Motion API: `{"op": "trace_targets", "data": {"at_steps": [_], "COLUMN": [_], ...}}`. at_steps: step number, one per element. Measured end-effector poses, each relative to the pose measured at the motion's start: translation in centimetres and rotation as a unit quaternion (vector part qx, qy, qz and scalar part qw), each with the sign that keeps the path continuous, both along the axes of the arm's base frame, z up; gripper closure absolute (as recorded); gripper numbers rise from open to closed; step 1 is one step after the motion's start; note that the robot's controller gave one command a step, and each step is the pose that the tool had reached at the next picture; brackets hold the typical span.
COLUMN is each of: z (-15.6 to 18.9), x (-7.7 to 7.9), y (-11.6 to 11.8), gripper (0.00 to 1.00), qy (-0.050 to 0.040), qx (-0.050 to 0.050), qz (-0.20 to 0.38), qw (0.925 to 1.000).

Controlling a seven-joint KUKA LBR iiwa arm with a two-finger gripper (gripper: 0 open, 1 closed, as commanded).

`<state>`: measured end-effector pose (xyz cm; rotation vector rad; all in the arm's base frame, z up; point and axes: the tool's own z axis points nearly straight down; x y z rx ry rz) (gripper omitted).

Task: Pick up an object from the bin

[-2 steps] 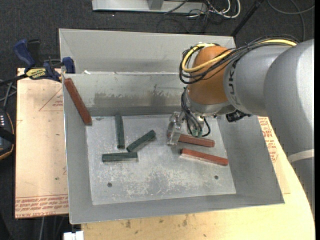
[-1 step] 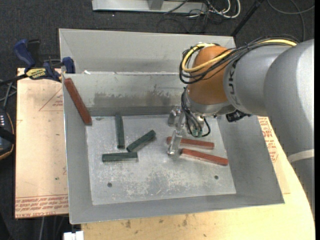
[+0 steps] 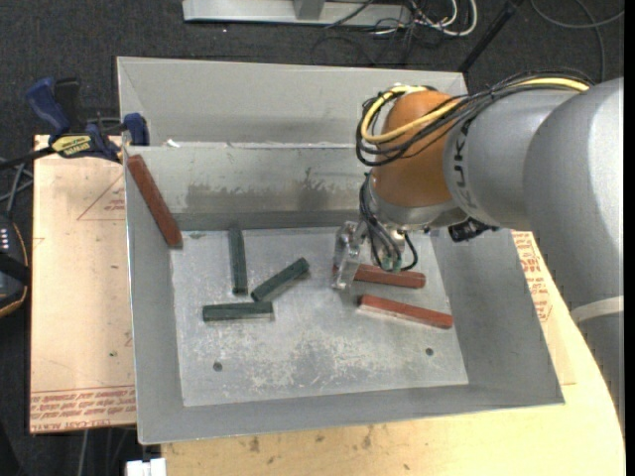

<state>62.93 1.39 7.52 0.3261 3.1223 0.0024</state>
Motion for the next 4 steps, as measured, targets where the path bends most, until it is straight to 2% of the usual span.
{"op": "trace_targets", "data": {"at_steps": [1, 2, 3, 4], "z": [0.0, 3.9, 9.6, 14.0], "x": [0.0, 0.2, -1.2, 0.7], "y": [0.0, -2.0, -5.2, -4.4], "gripper": [1.00, 1.00, 1.00, 1.00], "qy": [0.0000, 0.0046, 0.0018, -0.0003], "qx": [0.000, 0.001, 0.000, -0.001], "qz": [0.000, -0.004, 0.008, 0.028], "qw": [1.0000, 1.0000, 1.0000, 0.9996]}}
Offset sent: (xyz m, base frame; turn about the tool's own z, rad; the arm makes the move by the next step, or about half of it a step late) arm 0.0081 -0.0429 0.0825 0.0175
